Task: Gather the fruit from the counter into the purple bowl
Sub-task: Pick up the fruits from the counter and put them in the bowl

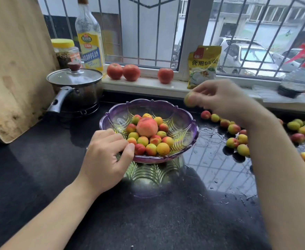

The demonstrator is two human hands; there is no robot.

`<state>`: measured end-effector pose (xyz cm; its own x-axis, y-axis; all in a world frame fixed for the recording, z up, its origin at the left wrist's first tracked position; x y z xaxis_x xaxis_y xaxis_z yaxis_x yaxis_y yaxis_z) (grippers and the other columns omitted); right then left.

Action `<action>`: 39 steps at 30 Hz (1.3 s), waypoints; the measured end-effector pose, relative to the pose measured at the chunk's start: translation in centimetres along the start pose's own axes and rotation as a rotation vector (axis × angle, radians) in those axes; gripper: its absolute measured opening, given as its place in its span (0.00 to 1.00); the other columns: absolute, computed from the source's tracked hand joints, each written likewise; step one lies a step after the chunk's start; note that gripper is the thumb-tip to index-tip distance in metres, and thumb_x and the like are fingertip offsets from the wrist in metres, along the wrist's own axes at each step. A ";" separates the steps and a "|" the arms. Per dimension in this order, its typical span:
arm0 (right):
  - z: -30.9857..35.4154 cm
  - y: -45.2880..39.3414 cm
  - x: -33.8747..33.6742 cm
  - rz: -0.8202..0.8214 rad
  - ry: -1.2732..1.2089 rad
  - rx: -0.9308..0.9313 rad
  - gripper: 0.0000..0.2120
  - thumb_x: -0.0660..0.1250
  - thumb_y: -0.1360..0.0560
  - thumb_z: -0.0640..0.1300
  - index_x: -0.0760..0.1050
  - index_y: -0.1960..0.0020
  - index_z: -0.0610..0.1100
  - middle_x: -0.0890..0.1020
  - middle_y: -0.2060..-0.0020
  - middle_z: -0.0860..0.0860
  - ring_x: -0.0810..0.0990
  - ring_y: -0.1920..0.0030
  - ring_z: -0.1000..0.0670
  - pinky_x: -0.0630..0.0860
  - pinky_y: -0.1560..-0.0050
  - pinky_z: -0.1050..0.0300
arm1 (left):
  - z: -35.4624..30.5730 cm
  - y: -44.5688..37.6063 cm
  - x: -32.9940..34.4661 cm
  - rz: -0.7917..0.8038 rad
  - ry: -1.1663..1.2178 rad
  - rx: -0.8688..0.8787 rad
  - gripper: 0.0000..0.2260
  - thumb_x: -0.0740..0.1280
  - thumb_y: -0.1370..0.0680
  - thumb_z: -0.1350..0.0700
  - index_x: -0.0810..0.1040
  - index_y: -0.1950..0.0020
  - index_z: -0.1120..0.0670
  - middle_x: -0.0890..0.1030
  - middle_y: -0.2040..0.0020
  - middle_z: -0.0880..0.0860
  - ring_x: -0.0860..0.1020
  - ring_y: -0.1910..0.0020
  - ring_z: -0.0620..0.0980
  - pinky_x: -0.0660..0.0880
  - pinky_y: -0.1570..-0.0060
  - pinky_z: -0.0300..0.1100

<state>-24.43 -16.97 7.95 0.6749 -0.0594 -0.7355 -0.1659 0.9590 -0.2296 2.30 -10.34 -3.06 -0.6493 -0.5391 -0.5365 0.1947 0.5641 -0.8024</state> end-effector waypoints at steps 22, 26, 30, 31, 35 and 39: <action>-13.4 -3.0 1.6 -0.346 0.289 0.400 0.18 0.62 0.23 0.36 0.79 0.37 0.47 0.79 0.37 0.43 0.77 0.38 0.40 0.75 0.37 0.48 | 0.2 -0.1 0.1 0.018 0.013 -0.006 0.22 0.60 0.17 0.52 0.74 0.71 0.56 0.72 0.72 0.48 0.71 0.67 0.51 0.70 0.52 0.52; -13.7 -3.5 4.4 -0.142 0.363 0.352 0.33 0.61 0.24 0.32 0.64 0.21 0.49 0.61 0.21 0.46 0.64 0.24 0.42 0.63 0.27 0.50 | 0.2 0.0 0.1 0.017 0.012 -0.011 0.22 0.60 0.17 0.52 0.73 0.71 0.55 0.72 0.72 0.48 0.71 0.67 0.51 0.70 0.52 0.52; -13.5 -3.7 6.2 0.017 0.463 0.363 0.39 0.60 0.23 0.32 0.50 0.17 0.53 0.51 0.18 0.51 0.58 0.21 0.44 0.63 0.26 0.49 | 0.2 0.0 0.1 0.008 0.010 -0.008 0.22 0.60 0.17 0.52 0.74 0.71 0.55 0.73 0.71 0.47 0.72 0.67 0.51 0.70 0.52 0.52; -13.4 -3.7 6.3 -0.006 0.456 0.367 0.39 0.60 0.23 0.32 0.50 0.17 0.53 0.55 0.18 0.51 0.61 0.22 0.43 0.64 0.27 0.49 | 0.2 0.0 0.1 0.007 0.010 -0.006 0.22 0.60 0.17 0.52 0.74 0.71 0.55 0.74 0.71 0.47 0.72 0.67 0.51 0.70 0.52 0.52; -11.7 -2.5 3.2 -0.471 0.375 0.282 0.25 0.62 0.24 0.33 0.71 0.28 0.45 0.77 0.34 0.44 0.76 0.37 0.39 0.72 0.40 0.49 | 0.3 0.0 0.1 0.012 0.013 -0.012 0.22 0.60 0.17 0.52 0.75 0.71 0.56 0.74 0.71 0.48 0.73 0.67 0.51 0.71 0.52 0.53; -11.8 -3.2 1.8 -0.345 0.393 0.344 0.20 0.62 0.20 0.48 0.72 0.28 0.50 0.72 0.32 0.44 0.75 0.37 0.37 0.72 0.39 0.45 | 0.4 0.0 0.1 0.014 0.011 -0.013 0.22 0.60 0.17 0.52 0.75 0.71 0.55 0.74 0.71 0.47 0.73 0.67 0.51 0.71 0.52 0.54</action>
<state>-31.13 -23.44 -0.18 0.3221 -0.4163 -0.8503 0.2999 0.8967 -0.3255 2.48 -10.63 -3.26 -0.6545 -0.5244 -0.5446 0.1943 0.5794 -0.7915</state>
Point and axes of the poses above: each hand's wrist, its own y-axis away from the middle knuckle, its own x-axis out of the palm, z = x × y, the point moved 6 cm from there along -y, towards the middle knuckle
